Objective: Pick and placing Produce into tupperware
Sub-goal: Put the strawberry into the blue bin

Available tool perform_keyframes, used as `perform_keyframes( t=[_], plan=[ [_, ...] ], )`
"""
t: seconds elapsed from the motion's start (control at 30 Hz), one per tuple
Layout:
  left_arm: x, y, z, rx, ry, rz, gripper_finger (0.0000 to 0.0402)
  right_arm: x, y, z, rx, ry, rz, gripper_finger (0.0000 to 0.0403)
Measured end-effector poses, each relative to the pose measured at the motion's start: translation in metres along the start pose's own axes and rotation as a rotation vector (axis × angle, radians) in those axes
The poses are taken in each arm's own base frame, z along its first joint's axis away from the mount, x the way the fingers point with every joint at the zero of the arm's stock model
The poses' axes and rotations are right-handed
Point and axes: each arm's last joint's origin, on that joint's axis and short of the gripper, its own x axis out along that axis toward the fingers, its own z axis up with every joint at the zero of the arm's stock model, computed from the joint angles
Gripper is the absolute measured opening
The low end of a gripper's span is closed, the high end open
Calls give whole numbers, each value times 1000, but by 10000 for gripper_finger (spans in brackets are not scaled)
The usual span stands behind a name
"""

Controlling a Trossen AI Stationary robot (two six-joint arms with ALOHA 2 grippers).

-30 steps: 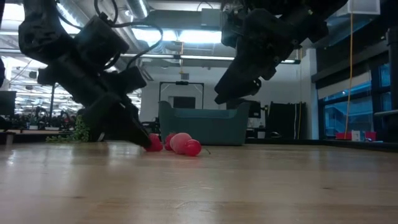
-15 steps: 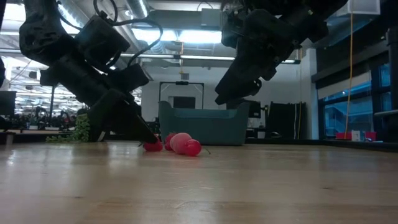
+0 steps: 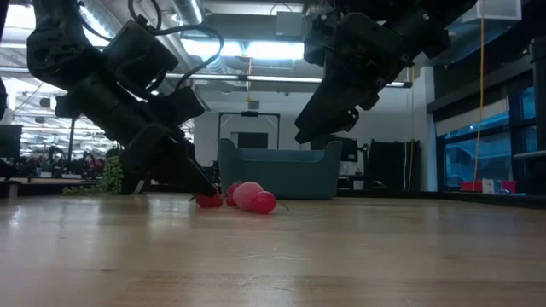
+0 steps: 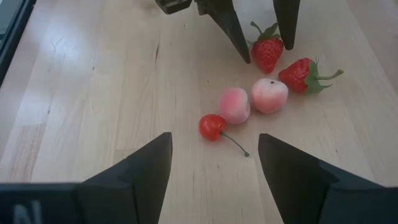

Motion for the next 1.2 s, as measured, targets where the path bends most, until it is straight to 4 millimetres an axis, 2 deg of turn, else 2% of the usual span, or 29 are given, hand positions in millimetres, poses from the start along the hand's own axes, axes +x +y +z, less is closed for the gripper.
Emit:
perform_keyframes(
  t=[0.73,1.2],
  plan=[
    [1,-1,-1,0,2,-28,196,0,0,0,0,0,0,241],
    [1,-1,0,-2,-5,-28,119,0,0,0,1,0,0,241]
  ],
)
